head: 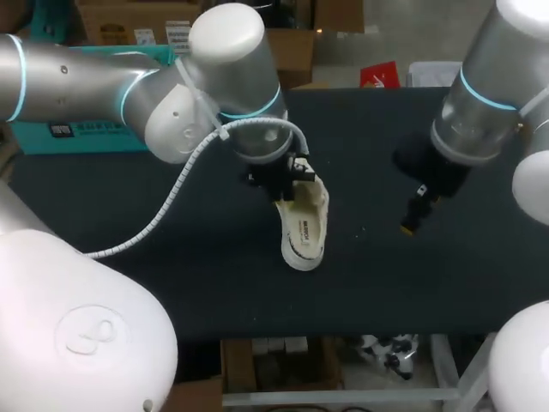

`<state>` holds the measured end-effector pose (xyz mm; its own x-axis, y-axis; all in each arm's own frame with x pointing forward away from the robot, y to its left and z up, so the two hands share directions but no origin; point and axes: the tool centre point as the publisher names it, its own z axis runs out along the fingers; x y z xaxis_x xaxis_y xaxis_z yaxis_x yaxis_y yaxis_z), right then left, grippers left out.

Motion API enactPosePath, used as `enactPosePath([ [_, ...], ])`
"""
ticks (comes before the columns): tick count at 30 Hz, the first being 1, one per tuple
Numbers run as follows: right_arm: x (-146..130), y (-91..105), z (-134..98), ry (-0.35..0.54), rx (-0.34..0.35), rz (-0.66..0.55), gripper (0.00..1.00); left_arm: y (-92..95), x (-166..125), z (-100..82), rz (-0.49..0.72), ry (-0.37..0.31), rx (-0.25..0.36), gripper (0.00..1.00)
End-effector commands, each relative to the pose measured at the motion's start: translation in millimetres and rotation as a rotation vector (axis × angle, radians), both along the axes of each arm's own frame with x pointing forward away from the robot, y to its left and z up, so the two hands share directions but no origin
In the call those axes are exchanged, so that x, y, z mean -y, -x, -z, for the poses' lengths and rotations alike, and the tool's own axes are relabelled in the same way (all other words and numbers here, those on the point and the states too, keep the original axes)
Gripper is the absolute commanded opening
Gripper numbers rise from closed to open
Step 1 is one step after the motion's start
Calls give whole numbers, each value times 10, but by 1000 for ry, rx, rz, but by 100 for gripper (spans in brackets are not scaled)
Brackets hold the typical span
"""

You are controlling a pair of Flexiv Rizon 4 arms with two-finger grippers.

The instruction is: Open the shoe tongue, take the insole out of the shoe, put the insole back into the shoe, and pack the shoe into the shoebox

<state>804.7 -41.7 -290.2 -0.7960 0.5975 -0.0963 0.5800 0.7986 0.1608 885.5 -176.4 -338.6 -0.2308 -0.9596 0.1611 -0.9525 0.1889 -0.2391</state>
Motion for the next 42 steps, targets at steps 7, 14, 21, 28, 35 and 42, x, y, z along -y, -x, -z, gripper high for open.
enactPosePath([
  [7, 31, -78, -119, 158, 17, -393, 100, 0, -273, -264, 266, 67, 118, 0],
  [14, 37, -322, -117, 166, -222, -474, 100, -76, -377, -479, 461, 35, 214, 0],
  [21, 37, -322, -117, 166, -222, -474, 100, -318, -730, -875, 677, 82, 323, 0],
  [28, 37, -322, -117, 166, -222, -474, 100, -800, -1444, -1519, 944, 82, 457, 0],
  [35, 37, -322, -117, 166, -222, -474, 100, -1389, -2143, -2148, 1122, 28, 518, 0],
  [42, 37, -322, -117, 166, -222, -474, 100, -1876, -2733, -2550, 1185, -8, 534, 0],
])
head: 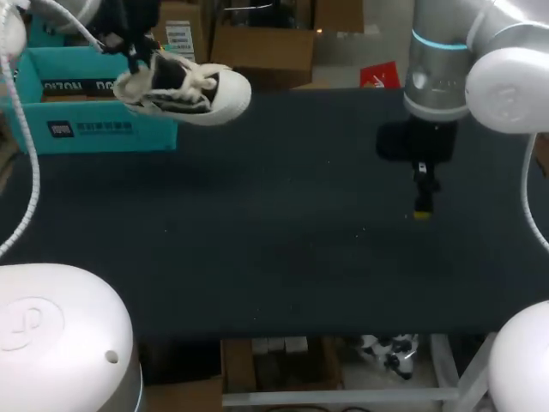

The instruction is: Open the shoe tongue, take the insole out of the shoe, put the insole back into the shoe, and pack the shoe into the shoebox

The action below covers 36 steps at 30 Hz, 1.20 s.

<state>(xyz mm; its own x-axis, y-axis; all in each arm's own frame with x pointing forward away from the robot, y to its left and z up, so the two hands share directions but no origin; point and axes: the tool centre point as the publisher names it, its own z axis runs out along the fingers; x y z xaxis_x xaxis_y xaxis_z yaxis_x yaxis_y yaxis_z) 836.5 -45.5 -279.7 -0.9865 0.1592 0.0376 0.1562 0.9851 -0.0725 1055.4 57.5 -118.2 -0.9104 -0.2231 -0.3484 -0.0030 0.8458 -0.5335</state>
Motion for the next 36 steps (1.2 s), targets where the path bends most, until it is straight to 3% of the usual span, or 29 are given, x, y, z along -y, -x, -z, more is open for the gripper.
enactPosePath([
  [1, 0, -4, -12, 1, -5, 0, 100, -251, -485, -374, 92, -3, -136, 0],
  [4, 0, -4, -12, 1, -5, 0, 100, -479, -784, -414, 73, 18, -154, 0],
  [10, 0, -4, -12, 1, -5, 0, 100, -848, -1349, -317, 16, 31, -163, 0],
  [18, 0, -4, -12, 1, -5, 0, 100, -1234, -1773, 35, 6, 27, -201, 0],
  [26, 0, -4, -12, 1, -5, 0, 100, -1376, -1999, 454, -21, -9, -228, 0],
  [36, 0, -4, -12, 1, -5, 0, 100, -1594, -2245, 655, -56, -2, -280, 0],
])
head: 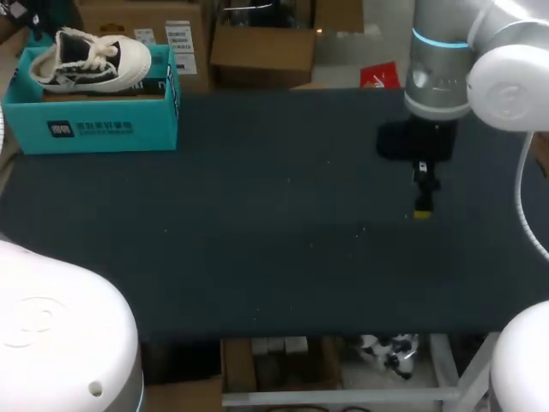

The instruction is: Open the shoe tongue, take the insole out of the shoe, put the insole back into the shoe, and pack the shoe into the shoebox

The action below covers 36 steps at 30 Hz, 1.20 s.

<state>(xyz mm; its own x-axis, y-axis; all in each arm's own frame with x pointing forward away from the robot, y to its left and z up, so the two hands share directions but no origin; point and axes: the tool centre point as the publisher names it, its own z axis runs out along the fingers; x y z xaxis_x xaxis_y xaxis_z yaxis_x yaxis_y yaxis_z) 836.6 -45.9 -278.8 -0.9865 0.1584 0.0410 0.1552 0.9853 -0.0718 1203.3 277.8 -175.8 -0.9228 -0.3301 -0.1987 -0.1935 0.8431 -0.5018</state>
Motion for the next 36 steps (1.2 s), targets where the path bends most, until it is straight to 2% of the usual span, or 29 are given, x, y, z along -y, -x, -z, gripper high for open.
enactPosePath([
  [1, -5, -3, -3, 2, -1, 1, 100, -122, -49, 130, 65, 19, -123, 0],
  [12, -5, -3, -3, 2, -1, 1, 100, -231, -115, 493, 55, -24, -189, 0],
  [18, -5, -3, -3, 2, -1, 1, 100, -209, -136, 688, 74, -56, -216, 0],
  [20, -5, -3, -3, 2, -1, 1, 100, -279, -168, 728, 69, -62, -230, 0],
  [28, -5, -3, -3, 2, -1, 1, 100, -303, -172, 1032, 59, -130, -309, 0],
  [36, -5, -3, -3, 2, -1, 1, 100, -470, -188, 1304, 28, -162, -387, 0],
])
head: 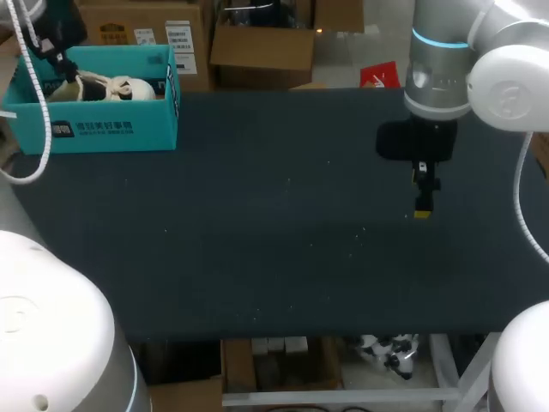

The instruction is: Open the shoe tongue, take the insole out of the shoe, put the insole back into the shoe, and pack the shoe into the shoebox

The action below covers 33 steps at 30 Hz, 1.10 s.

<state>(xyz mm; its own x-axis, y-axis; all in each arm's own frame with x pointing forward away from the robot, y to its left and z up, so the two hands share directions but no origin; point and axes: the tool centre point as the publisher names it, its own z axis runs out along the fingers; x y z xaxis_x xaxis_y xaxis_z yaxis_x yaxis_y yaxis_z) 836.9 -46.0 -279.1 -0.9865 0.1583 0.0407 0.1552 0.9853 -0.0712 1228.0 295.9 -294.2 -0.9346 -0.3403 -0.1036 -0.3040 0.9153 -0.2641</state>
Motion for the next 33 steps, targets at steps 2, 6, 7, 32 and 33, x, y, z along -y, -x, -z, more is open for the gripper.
enactPosePath([
  [2, -5, -1, -6, 3, -2, 1, 100, -233, -6, 162, 40, 69, -220, 0],
  [6, -5, -1, -6, 3, -2, 1, 100, -281, -11, 185, 8, 76, -226, 100],
  [7, -5, -1, -6, 3, -2, 1, 100, -298, -9, 174, 3, 78, -222, 100],
  [32, -5, -1, -6, 3, -2, 1, 100, 919, 380, -1084, 54, -53, -43, 100],
  [33, -5, -1, -6, 3, -2, 1, 100, 998, 406, -1106, 56, -60, -39, 100],
])
